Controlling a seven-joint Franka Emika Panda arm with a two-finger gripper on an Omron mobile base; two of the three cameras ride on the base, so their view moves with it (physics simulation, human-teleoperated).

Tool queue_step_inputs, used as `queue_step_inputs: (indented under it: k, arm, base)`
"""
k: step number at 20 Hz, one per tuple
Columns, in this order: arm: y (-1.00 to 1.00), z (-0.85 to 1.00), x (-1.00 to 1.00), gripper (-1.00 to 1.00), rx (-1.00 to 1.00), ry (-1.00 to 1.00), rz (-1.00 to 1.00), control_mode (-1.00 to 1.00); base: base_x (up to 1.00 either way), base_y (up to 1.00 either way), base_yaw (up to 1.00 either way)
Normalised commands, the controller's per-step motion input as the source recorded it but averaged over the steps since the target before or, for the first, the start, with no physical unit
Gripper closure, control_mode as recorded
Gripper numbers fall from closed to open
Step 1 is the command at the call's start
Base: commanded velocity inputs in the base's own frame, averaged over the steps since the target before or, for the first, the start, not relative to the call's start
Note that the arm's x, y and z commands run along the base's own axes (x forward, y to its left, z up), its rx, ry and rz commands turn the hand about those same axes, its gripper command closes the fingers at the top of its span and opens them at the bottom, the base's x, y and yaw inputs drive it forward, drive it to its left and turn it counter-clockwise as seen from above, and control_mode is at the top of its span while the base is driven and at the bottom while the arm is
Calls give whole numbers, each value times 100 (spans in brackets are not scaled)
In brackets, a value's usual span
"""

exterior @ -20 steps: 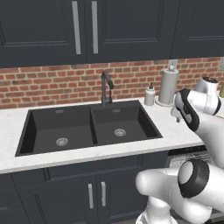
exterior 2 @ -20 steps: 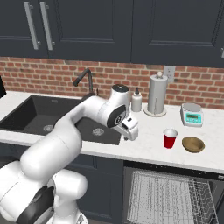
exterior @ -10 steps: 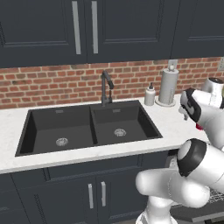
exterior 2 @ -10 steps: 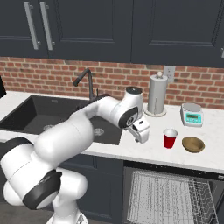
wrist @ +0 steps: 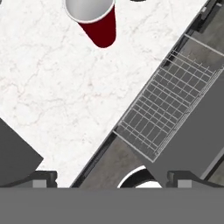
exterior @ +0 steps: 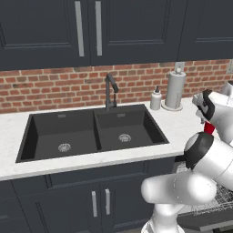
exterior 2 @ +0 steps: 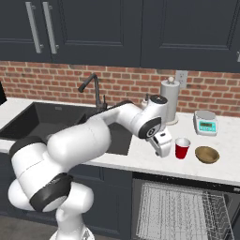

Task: Pick up the cup and bowl from the counter, place them in the dishwasher, and close the dishwasher door.

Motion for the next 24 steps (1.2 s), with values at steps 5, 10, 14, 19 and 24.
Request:
queue_step_inputs:
  k: [5, 10, 14, 19, 24]
  arm:
    - [-6, -34, 11, -100, 0, 0, -14, -100]
    - [0, -43, 19, -100, 0, 0, -16, -100]
    - [-11, -8, 8, -100, 1, -1, -16, -100]
    - [-23, 0, 2, -100, 3, 0, -16, -100]
    - [-11, 0, 15, -100, 1, 0, -15, -100]
  base:
    - [0, 0, 0]
    - [0, 0, 0]
    - [0, 0, 0]
    - [0, 0, 0]
    - [0, 0, 0]
